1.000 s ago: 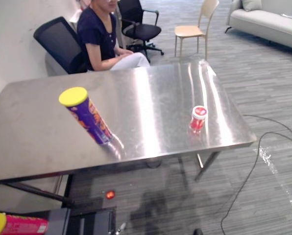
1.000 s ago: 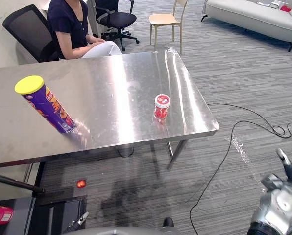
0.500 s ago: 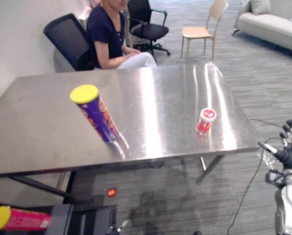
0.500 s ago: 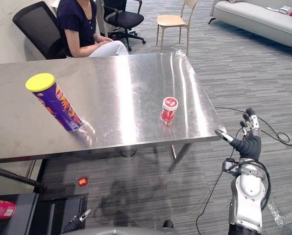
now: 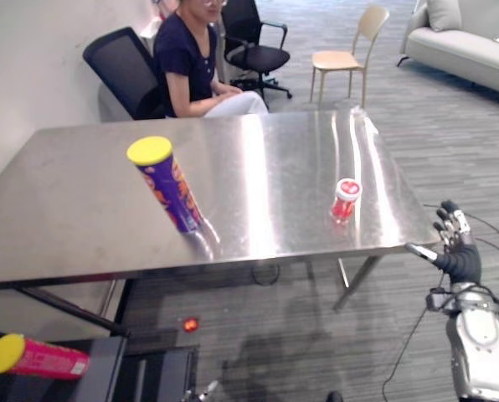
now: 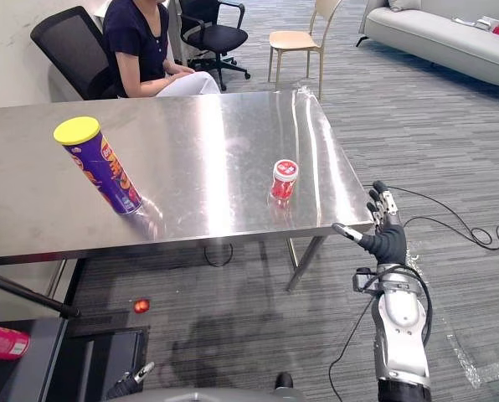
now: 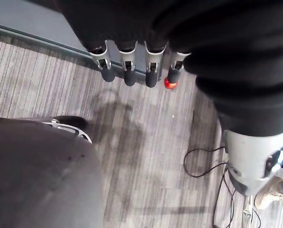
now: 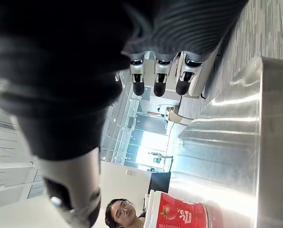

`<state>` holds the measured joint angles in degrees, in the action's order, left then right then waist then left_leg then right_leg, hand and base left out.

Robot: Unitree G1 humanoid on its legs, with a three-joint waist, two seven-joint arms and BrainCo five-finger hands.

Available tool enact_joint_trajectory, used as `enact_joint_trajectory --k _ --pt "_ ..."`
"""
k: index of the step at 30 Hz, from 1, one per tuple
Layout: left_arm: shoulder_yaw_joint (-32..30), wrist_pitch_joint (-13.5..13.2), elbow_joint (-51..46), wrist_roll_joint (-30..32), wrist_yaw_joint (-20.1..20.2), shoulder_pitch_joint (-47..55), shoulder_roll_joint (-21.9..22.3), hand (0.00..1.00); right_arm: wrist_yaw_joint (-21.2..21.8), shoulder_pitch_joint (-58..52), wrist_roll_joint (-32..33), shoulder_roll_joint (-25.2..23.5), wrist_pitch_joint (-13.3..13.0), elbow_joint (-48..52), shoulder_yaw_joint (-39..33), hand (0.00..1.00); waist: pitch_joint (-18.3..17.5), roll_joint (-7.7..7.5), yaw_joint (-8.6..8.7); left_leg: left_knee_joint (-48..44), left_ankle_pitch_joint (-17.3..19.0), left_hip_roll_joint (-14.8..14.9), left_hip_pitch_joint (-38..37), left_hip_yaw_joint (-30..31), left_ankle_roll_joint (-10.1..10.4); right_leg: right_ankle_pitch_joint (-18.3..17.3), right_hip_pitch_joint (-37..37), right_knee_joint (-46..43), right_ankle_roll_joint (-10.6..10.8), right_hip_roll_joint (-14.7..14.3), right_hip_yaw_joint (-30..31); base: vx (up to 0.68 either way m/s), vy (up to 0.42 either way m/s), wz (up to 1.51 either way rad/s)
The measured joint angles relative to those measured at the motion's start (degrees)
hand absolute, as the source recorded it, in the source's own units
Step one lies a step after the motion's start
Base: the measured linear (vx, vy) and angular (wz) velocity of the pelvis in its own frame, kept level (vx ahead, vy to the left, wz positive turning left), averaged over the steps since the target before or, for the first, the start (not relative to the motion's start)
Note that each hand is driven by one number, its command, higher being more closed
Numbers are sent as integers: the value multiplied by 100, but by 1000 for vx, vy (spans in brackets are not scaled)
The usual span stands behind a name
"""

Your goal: Put the gum and the chips on the shelf.

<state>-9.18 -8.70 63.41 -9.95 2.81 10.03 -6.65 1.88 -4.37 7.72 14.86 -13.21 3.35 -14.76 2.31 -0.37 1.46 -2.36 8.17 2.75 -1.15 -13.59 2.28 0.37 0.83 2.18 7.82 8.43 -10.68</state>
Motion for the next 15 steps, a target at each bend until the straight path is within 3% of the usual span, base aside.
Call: enact_joint_trajectory --k 15 --pt "13 13 -2 178 -40 18 -12 0 -522 1096 -6 -16 12 -1172 163 0 20 -3 -45 29 -26 -25 20 49 -32 161 -87 165 -11 4 -95 2 0 1"
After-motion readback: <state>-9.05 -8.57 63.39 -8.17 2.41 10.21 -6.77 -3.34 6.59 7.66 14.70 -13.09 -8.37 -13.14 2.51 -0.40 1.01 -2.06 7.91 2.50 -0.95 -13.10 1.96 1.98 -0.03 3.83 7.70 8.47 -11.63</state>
